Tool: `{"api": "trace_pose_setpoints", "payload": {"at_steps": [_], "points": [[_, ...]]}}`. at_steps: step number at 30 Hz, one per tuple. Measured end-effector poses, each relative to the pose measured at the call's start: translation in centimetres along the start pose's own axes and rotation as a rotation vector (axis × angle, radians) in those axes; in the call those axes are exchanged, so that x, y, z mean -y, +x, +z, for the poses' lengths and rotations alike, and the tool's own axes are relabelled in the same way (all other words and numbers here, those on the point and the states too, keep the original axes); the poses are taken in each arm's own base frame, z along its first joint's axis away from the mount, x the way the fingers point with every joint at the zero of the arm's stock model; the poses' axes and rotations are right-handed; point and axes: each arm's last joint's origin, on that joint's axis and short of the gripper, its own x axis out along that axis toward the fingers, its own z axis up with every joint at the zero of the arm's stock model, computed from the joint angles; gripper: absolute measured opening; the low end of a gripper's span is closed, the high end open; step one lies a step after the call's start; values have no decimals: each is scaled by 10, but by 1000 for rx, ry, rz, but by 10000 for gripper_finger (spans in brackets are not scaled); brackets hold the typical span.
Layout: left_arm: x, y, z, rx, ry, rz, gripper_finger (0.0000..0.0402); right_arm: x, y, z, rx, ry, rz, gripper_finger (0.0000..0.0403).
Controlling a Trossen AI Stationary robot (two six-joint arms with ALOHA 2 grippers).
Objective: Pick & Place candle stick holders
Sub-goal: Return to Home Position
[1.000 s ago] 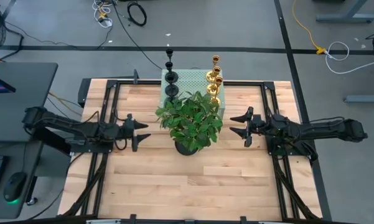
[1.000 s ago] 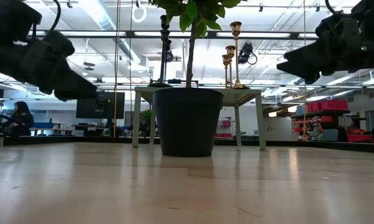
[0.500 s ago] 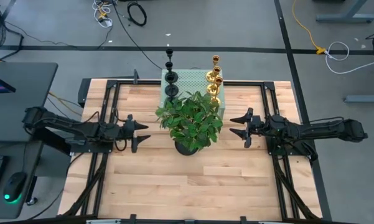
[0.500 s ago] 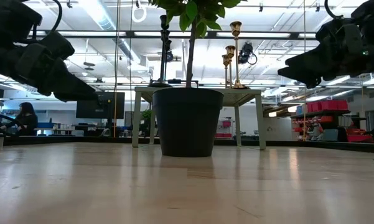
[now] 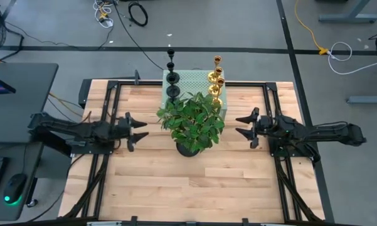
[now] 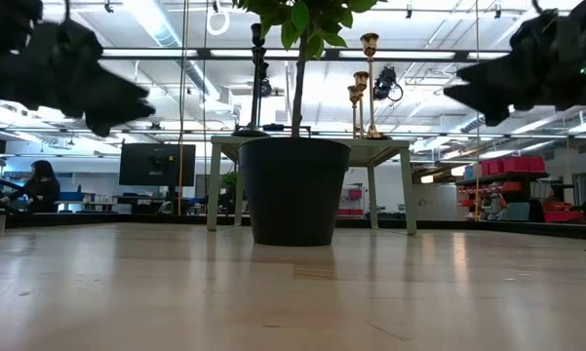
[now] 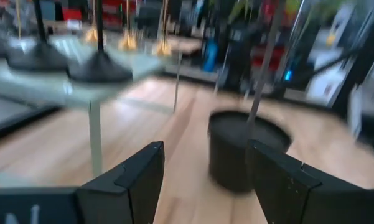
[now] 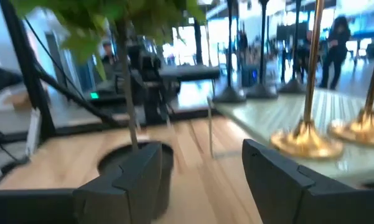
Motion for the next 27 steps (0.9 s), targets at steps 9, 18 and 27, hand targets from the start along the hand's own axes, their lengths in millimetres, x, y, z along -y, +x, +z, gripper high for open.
{"api": "trace_pose_setpoints", "payload": {"at_steps": [9,18,27], "points": [[-4,-20,26,290,-122,-52,227,-5,-18,21,217,30,72,223],[-7,-22,35,375,-149,-35,227,-8,-33,39,426,70,124,223],[-6,-23,36,390,-156,-40,227,-9,-32,40,431,69,131,223]]}}
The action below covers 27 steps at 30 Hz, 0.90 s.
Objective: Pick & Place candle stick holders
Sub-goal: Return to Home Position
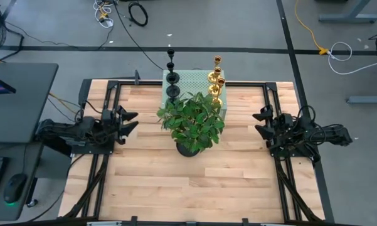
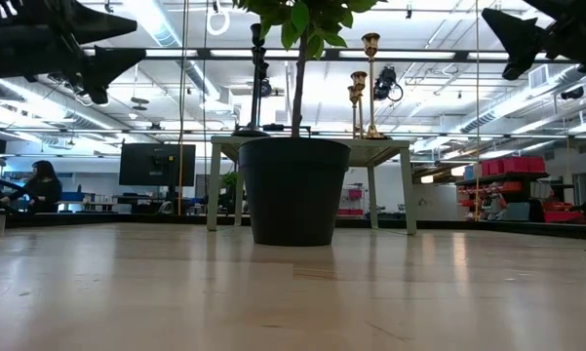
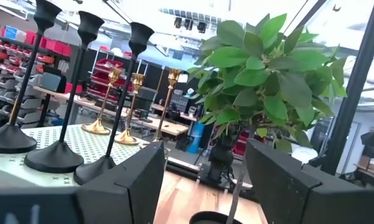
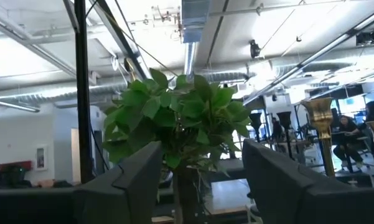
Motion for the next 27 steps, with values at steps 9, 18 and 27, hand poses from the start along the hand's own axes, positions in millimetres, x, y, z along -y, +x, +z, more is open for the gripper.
{"api": "trace_pose_setpoints", "payload": {"at_steps": [9,18,27], "points": [[0,0,0,-4,4,0,227,0,0,0,1,0,0,223],[-3,1,0,5,13,26,227,0,0,0,0,0,0,223],[-2,1,0,6,11,21,227,0,0,0,0,0,0,223]]}}
